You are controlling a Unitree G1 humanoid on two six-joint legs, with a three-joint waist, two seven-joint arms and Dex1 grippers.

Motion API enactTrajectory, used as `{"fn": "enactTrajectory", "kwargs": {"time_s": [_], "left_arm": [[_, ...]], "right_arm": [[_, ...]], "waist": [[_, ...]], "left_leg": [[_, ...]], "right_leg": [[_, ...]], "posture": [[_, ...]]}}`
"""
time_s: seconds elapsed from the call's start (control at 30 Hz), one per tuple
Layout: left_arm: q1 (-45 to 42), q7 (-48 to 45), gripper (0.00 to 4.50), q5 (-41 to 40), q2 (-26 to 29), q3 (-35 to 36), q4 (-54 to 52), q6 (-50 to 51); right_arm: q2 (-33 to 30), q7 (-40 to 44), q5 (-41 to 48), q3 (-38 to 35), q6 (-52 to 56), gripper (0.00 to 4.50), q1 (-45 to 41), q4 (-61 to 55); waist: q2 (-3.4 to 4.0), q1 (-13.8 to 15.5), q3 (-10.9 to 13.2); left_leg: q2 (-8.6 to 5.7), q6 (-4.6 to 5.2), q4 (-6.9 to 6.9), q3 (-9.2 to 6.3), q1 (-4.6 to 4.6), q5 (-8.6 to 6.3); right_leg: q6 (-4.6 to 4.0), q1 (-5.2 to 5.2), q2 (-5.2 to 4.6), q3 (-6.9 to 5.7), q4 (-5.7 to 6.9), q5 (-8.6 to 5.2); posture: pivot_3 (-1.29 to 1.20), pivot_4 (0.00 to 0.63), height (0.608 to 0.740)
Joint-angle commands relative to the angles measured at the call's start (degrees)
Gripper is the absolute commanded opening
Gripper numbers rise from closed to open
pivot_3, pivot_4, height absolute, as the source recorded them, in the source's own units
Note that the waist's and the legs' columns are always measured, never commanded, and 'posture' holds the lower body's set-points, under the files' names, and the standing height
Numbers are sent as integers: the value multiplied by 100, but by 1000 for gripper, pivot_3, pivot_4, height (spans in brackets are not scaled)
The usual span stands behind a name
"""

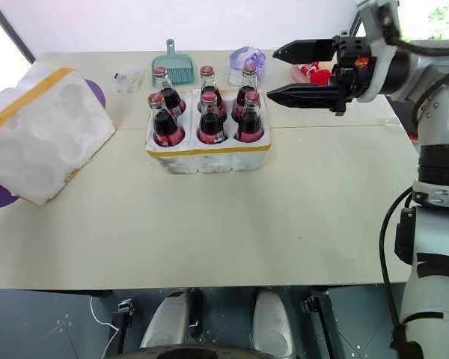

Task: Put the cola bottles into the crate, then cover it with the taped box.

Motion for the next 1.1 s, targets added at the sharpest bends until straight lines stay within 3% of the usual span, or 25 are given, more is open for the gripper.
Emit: {"fn": "enactTrajectory", "kwargs": {"time_s": [0.03,0.17,0.37,0.53,0.7,0.83,1.0,1.1], "left_arm": [[-904,247,4500,-325,120,-1410,392,-315],[-2325,392,4500,-235,-50,-2873,798,-478],[-4762,506,4500,755,-701,-4657,1664,-865],[-6147,725,4500,1577,-1326,-5490,2658,-1279],[-6999,1021,4500,2038,-1796,-5802,3425,-1503],[-7256,858,3297,2233,-1872,-5903,3686,-1691],[-7489,1066,793,2357,-1845,-5813,3782,-1903],[-7576,1287,793,2386,-1798,-5732,3773,-2052]], "right_arm": [[-141,-56,129,-203,122,4449,-185,-264],[-220,-165,95,-259,156,4449,-36,-432],[-321,-402,200,-412,314,4449,162,-641],[-363,-588,267,-524,422,4449,345,-822],[-421,-721,310,-593,520,4449,420,-976],[-480,-796,329,-612,549,4500,457,-1021],[-548,-895,350,-657,526,4500,671,-1169],[-629,-910,460,-687,713,4500,786,-1233]], "waist": [[-1,-20,0],[-2,-29,0],[-3,60,-1],[-21,65,-9],[-22,55,-10],[-22,48,-10],[-23,53,-10],[-24,50,-9]], "left_leg": [[1,0,-1,1,0,0],[1,0,-4,6,-3,0],[0,1,6,9,-2,1],[-1,1,21,7,-2,1],[0,1,26,6,-2,2],[0,1,27,5,-2,1],[0,1,27,5,-2,1],[1,1,27,3,-2,1]], "right_leg": [[0,-1,1,0,2,0],[1,-9,1,2,5,0],[2,-6,1,3,14,1],[4,1,1,2,23,2],[5,0,0,1,46,2],[5,0,-1,2,45,1],[5,-1,-2,2,45,1],[5,-2,-2,1,46,1]], "posture": [[0,150,736],[0,150,736],[0,150,736],[0,150,736],[0,150,736],[0,150,736],[0,150,736],[0,150,736]]}}
